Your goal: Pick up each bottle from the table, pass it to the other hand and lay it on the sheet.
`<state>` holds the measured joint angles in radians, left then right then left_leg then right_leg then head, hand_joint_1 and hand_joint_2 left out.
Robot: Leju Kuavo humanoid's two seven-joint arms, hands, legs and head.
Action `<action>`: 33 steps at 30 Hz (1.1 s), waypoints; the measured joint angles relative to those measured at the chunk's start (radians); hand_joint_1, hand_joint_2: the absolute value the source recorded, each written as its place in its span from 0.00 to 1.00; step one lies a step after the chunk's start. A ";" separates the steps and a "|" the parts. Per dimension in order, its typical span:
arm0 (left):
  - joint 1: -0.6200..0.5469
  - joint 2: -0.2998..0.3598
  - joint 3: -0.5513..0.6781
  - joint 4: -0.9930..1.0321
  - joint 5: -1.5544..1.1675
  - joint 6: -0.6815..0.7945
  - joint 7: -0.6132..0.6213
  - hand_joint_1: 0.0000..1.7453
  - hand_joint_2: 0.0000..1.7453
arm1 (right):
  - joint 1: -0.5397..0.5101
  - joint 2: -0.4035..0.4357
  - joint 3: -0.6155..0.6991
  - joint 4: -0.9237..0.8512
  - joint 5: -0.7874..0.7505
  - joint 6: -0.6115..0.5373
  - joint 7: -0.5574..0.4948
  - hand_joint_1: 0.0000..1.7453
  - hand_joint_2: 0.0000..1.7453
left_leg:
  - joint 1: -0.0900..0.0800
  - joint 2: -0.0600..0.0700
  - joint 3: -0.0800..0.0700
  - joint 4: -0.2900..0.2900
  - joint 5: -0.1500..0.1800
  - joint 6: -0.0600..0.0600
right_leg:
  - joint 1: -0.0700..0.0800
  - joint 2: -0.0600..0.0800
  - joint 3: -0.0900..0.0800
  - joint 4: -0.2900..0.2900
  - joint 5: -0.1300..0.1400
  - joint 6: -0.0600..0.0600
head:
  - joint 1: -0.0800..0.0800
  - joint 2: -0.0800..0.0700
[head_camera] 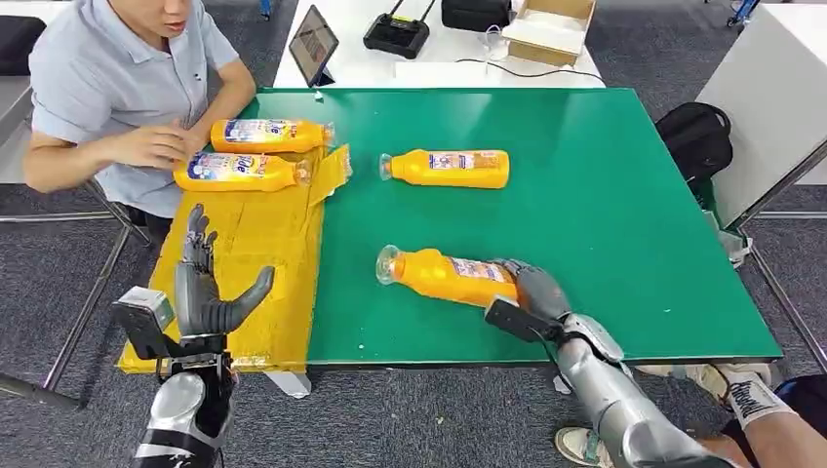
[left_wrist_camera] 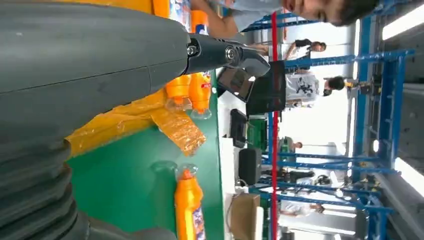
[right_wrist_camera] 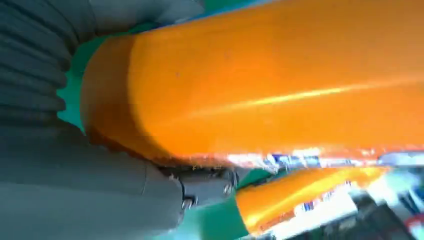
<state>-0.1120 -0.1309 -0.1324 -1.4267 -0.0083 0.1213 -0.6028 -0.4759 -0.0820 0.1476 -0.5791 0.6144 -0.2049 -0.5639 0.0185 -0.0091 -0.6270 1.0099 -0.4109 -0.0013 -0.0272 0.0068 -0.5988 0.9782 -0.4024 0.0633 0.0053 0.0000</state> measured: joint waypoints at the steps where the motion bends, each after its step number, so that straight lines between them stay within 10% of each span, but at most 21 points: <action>1: 0.015 -0.004 -0.005 -0.011 0.016 -0.002 -0.006 0.00 1.00 | 0.026 0.008 -0.011 -0.028 -0.040 -0.004 -0.014 1.00 1.00 | 0.000 0.000 0.000 0.000 0.000 0.000 | 0.000 0.000 0.000 0.000 0.000 0.000 | 0.000 0.000; 16: 0.280 -0.066 -0.098 -0.146 0.139 -0.040 -0.074 0.00 1.00 | 0.283 0.112 -0.109 -0.423 -0.300 -0.017 -0.094 0.99 1.00 | 0.000 0.000 -0.005 0.000 -0.004 0.000 | 0.000 0.000 -0.005 0.000 -0.003 0.001 | 0.000 0.000; 33: 0.246 -0.059 -0.229 -0.106 0.157 -0.185 -0.095 0.00 1.00 | 0.226 0.255 0.128 -0.369 -0.224 -0.012 -0.095 1.00 1.00 | 0.001 0.000 -0.005 0.000 -0.003 0.000 | 0.000 0.000 -0.005 0.000 -0.003 0.001 | 0.000 0.000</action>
<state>0.1345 -0.1904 -0.3609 -1.5328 0.1492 -0.0641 -0.6981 -0.2503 0.1728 0.2757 -0.9477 0.3902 -0.2167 -0.6592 0.0194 -0.0087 -0.6318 1.0095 -0.4141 -0.0017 -0.0267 0.0069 -0.6040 0.9783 -0.4050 0.0638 0.0053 0.0000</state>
